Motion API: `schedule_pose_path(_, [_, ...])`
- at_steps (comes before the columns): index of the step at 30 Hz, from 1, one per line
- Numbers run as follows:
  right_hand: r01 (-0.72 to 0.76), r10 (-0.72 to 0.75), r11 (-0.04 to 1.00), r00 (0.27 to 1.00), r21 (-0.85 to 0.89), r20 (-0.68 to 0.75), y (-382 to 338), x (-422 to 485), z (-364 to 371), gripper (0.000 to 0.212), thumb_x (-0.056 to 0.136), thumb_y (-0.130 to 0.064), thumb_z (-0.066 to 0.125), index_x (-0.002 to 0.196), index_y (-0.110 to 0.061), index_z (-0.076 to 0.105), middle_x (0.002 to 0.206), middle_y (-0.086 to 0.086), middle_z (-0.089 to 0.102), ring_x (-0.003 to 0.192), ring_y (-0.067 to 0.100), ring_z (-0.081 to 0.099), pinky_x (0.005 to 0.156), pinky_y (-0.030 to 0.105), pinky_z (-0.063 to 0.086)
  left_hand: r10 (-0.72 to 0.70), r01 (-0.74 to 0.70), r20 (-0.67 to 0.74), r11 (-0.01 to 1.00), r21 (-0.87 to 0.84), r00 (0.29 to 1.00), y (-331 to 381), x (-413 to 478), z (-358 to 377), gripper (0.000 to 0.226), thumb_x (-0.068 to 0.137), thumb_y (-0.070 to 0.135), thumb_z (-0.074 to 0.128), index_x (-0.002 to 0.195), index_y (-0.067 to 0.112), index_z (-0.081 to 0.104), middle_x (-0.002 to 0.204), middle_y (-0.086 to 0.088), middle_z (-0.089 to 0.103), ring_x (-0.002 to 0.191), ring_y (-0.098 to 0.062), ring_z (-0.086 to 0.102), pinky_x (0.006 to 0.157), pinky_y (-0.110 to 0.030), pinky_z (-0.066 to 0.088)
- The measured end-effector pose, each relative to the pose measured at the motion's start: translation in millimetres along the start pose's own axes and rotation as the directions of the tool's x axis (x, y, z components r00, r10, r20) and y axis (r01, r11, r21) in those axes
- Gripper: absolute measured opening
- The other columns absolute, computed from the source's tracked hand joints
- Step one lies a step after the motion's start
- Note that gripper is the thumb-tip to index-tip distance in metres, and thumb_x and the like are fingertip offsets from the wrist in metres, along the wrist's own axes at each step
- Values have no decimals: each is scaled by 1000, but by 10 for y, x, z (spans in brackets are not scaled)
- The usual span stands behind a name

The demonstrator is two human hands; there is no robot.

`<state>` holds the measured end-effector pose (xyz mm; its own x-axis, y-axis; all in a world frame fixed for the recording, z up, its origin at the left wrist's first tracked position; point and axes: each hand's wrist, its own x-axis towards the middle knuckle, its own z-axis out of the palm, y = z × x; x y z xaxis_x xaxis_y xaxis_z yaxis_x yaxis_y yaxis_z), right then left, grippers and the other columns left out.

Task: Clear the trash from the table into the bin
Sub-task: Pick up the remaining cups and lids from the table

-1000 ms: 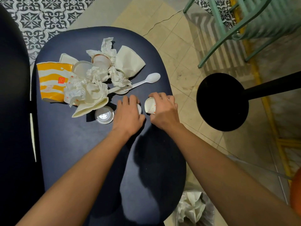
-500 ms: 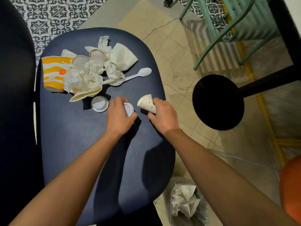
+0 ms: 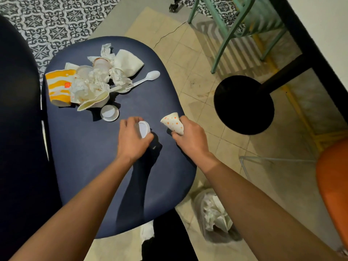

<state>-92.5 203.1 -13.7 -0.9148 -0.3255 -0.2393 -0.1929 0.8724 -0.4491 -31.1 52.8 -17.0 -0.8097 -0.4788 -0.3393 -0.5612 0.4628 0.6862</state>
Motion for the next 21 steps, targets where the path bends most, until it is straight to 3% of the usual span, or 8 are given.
schedule_pose_path(6, [-102,105,993,992,52,-67,171,-659,-25,35,87,-33,63,112,-13,49,109,8,63,100,26,61,68,24,36,132,-135,84,991,24,988,-13,-523,147,48,85,23,61,131,15,47,128,-7,48,116,-22,48,89,-22,33])
schedule_pose_path(15, [-278,284,959,951,63,-125,924,-1524,-172,31,83,-25,63,107,-10,53,99,11,65,88,29,60,65,27,35,273,-270,284,961,-49,919,218,-1288,816,40,88,27,59,127,20,57,120,-4,58,111,-18,55,86,-18,35])
schedule_pose_path(21, [-394,395,918,917,41,-49,1557,-2008,-81,36,84,-24,60,116,-9,53,103,14,65,93,33,60,70,30,41,260,-284,441,959,-13,859,188,-1733,1513,39,86,25,62,124,17,59,123,-4,59,110,-19,56,82,-16,33])
